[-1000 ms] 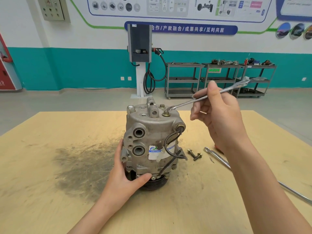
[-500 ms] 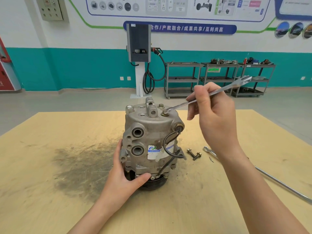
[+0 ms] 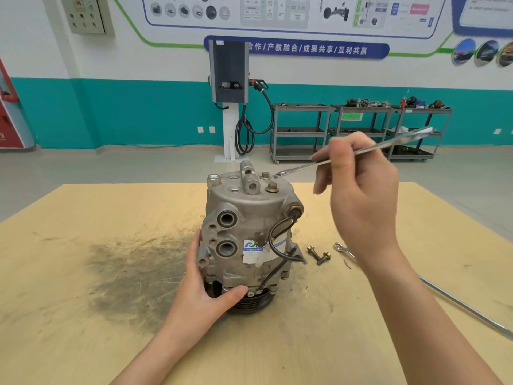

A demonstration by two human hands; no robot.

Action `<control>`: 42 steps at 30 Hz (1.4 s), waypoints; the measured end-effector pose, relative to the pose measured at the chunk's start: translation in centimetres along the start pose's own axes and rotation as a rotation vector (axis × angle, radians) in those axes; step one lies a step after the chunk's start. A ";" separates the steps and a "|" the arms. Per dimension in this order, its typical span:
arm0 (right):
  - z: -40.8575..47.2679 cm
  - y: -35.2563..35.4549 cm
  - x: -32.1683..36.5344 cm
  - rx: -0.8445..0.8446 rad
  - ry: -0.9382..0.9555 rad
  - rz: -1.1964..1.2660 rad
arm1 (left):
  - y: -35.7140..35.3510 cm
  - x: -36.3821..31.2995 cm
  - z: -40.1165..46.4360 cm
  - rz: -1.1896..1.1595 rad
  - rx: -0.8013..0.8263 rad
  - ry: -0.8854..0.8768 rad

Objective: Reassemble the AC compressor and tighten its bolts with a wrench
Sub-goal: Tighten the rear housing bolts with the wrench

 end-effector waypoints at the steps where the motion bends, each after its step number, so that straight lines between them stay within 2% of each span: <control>1: 0.1 0.2 -1.1 -0.004 -0.073 0.073 | 0.0 0.0 0.0 0.005 -0.004 -0.005; 4: 0.1 0.3 -3.9 -0.006 -0.261 0.262 | 0.0 0.0 0.1 0.009 -0.014 -0.007; 8: -0.1 -0.5 -5.5 0.031 -0.386 0.435 | 0.1 0.3 0.1 -0.001 -0.012 -0.008; 13: -0.5 -1.1 -6.5 0.068 -0.482 0.494 | 0.0 0.2 0.1 -0.005 -0.009 -0.008; 16: -0.4 -1.1 -6.4 0.053 -0.470 0.465 | 0.0 0.2 0.2 -0.015 -0.006 -0.012; 20: -0.2 -0.9 -4.2 0.042 -0.281 0.281 | -0.1 0.1 0.1 -0.021 -0.006 -0.010; 27: -1.4 -2.2 3.5 0.020 0.275 -0.355 | 0.0 0.0 0.0 -0.029 -0.006 0.000; 30: -1.8 -2.6 4.3 0.010 0.351 -0.456 | 0.1 0.1 0.0 -0.032 -0.002 0.008; 32: -1.4 -1.8 3.6 -0.017 0.268 -0.348 | 0.1 0.1 0.0 -0.036 0.004 0.016; 38: -0.2 0.0 -2.8 -0.034 -0.282 0.205 | -0.1 -0.2 0.0 -0.024 0.002 0.005; 42: -0.3 -0.3 -5.3 -0.026 -0.425 0.354 | -0.1 -0.2 -0.1 -0.036 0.004 0.006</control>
Point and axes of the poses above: each hand's wrist, its own z-axis towards the middle knuckle, its own y-axis out of the back of the hand, x = y × z, the point moved 9 cm from there along z, towards the middle knuckle, and after that the axes turned 5 degrees about x, right-handed, at the moved point
